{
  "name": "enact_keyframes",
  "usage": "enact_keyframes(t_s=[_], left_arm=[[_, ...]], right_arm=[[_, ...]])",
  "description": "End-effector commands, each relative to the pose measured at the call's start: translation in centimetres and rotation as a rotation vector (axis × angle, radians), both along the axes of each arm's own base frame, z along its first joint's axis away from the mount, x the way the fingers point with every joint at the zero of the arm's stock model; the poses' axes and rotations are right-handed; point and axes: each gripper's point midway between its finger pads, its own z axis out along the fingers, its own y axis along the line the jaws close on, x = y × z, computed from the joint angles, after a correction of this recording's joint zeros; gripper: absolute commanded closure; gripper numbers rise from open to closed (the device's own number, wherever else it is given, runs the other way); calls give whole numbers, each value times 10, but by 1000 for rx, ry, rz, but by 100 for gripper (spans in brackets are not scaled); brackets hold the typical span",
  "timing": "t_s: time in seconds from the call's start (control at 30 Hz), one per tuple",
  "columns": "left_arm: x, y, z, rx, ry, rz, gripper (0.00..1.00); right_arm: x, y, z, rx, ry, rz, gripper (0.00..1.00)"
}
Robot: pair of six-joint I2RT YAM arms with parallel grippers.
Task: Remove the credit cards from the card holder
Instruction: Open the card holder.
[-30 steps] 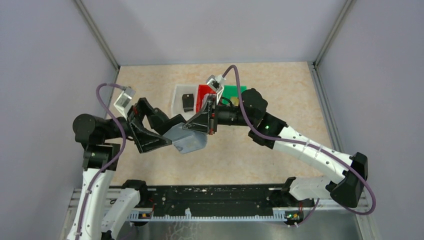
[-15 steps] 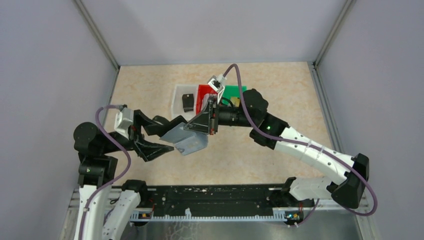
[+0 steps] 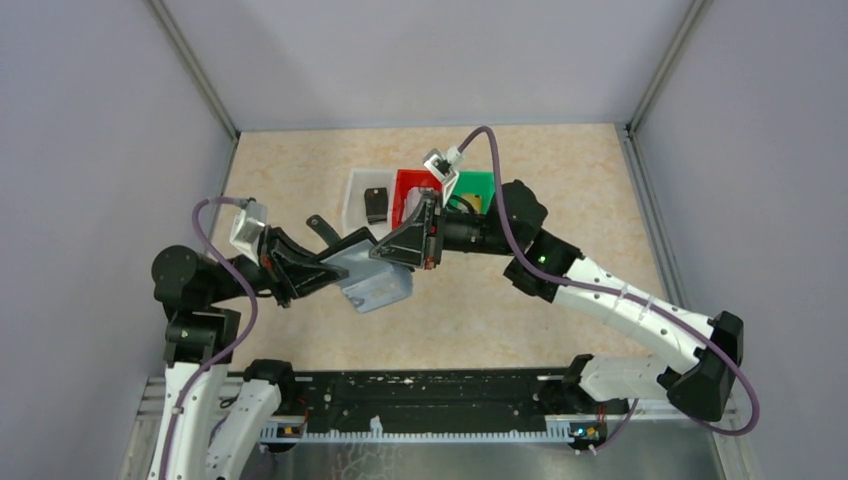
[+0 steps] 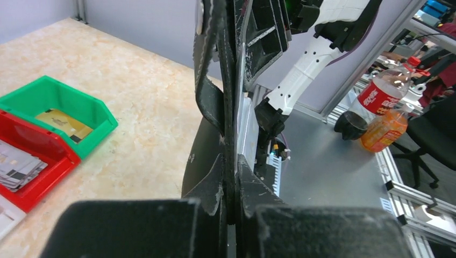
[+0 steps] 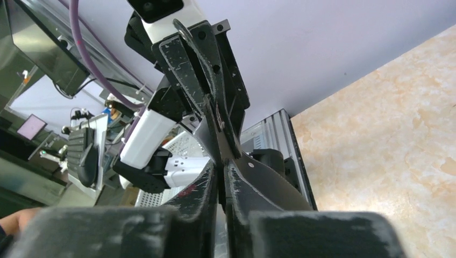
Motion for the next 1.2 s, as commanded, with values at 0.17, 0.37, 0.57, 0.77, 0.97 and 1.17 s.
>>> enact_keyframes(t_s=[0.17,0.37,0.57,0.77,0.97,1.17], left_arm=[[-12,-3,1,20,3,-127,100],[-21,-2,-7,85,-34,-226,100],[-25,-2,-8,107,-73,-291,100],[-29,-1,-8,110,-106,-324,100],[-24,-2,-6,116,-132,-295,51],[5,-3,-3,70,-50,-94,1]], right_arm=[[2,-8,17,-89,-198,-12,37],[-4,2,5,-222,-286,102,15],[-21,15,-21,-378,-340,208,16],[-27,26,-34,-460,-350,259,51],[-21,29,-18,-428,-365,209,100],[-9,21,41,-187,-356,39,100]])
